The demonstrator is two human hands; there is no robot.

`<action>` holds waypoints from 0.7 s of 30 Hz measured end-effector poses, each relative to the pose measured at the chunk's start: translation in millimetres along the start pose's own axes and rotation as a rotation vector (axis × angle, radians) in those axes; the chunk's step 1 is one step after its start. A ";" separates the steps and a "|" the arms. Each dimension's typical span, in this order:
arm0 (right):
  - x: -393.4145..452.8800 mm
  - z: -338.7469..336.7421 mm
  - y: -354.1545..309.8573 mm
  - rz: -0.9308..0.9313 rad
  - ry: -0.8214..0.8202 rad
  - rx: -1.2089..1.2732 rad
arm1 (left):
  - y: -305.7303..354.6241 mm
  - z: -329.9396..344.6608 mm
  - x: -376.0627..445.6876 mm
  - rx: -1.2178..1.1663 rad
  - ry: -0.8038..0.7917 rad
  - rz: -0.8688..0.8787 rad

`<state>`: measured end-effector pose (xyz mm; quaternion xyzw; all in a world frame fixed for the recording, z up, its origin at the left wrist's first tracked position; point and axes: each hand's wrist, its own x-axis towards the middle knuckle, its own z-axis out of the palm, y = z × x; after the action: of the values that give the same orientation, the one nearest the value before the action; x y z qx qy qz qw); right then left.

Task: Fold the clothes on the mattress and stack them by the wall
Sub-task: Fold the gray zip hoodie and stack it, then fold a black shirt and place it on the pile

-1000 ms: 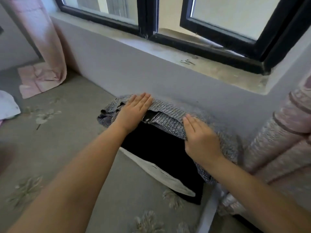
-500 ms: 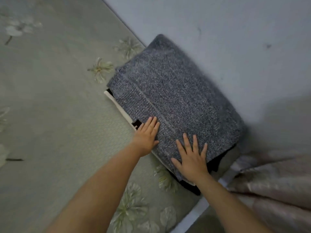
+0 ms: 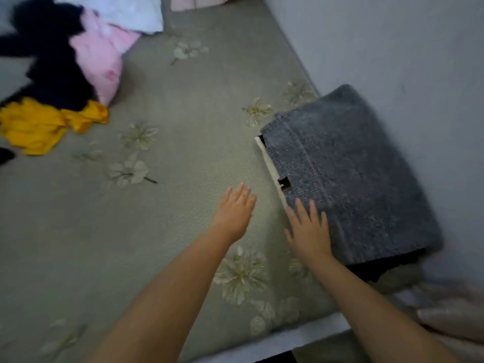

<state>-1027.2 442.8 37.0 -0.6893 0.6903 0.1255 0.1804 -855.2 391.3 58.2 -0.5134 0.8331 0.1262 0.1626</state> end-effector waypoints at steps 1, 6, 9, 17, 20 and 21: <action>-0.2 -12.5 -22.2 -0.080 0.032 0.013 | -17.7 -7.1 -22.1 -0.016 0.027 -0.068; -13.4 -69.5 -154.1 -0.474 0.181 0.025 | -102.6 -32.4 -146.8 -0.102 0.127 -0.412; -37.8 -91.8 -236.8 -0.658 0.272 0.000 | -144.8 -33.2 -227.5 -0.130 0.188 -0.593; -174.4 -81.4 -439.7 -0.967 0.408 -0.022 | -228.4 21.9 -460.2 -0.155 0.267 -0.898; -219.2 -61.4 -507.1 -1.009 0.368 -0.006 | -258.7 52.0 -544.9 -0.166 0.236 -0.999; -226.2 -51.9 -525.4 -1.009 0.325 -0.028 | -268.5 61.3 -568.7 -0.168 0.225 -1.033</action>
<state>-510.8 616.4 219.0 -0.9487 0.2902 -0.0764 0.0999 -367.1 759.2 218.2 -0.8782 0.4713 0.0401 0.0713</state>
